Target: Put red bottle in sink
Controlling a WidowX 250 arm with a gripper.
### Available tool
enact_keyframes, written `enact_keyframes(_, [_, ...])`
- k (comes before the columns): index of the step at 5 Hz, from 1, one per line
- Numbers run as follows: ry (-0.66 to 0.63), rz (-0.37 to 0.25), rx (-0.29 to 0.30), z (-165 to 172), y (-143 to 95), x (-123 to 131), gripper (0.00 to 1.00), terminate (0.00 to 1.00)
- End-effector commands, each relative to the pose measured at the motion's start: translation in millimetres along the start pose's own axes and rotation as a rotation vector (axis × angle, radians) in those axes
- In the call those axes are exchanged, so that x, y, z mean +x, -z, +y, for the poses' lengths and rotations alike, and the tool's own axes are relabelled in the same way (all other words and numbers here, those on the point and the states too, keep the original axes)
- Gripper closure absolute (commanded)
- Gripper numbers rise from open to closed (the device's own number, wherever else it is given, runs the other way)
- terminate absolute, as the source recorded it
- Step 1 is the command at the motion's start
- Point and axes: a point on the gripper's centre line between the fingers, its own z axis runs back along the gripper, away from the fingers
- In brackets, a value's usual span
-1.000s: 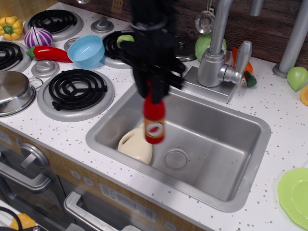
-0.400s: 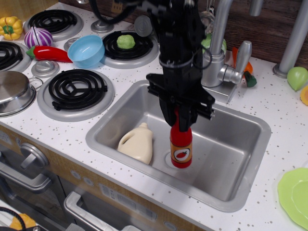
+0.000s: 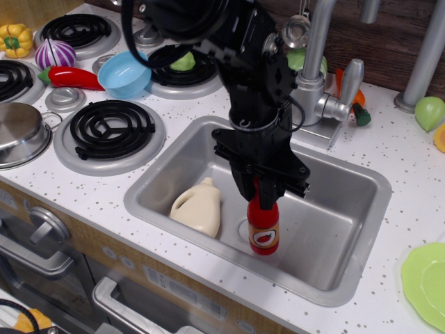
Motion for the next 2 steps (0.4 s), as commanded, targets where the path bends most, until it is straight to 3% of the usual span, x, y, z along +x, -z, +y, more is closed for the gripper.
enact_keyframes(1, [-0.01,-0.028,-0.002,-0.9,-4.9,4.5,0.0,0.0])
enact_keyframes(2, [-0.01,-0.028,-0.002,-0.9,-4.9,4.5,0.0,1.0])
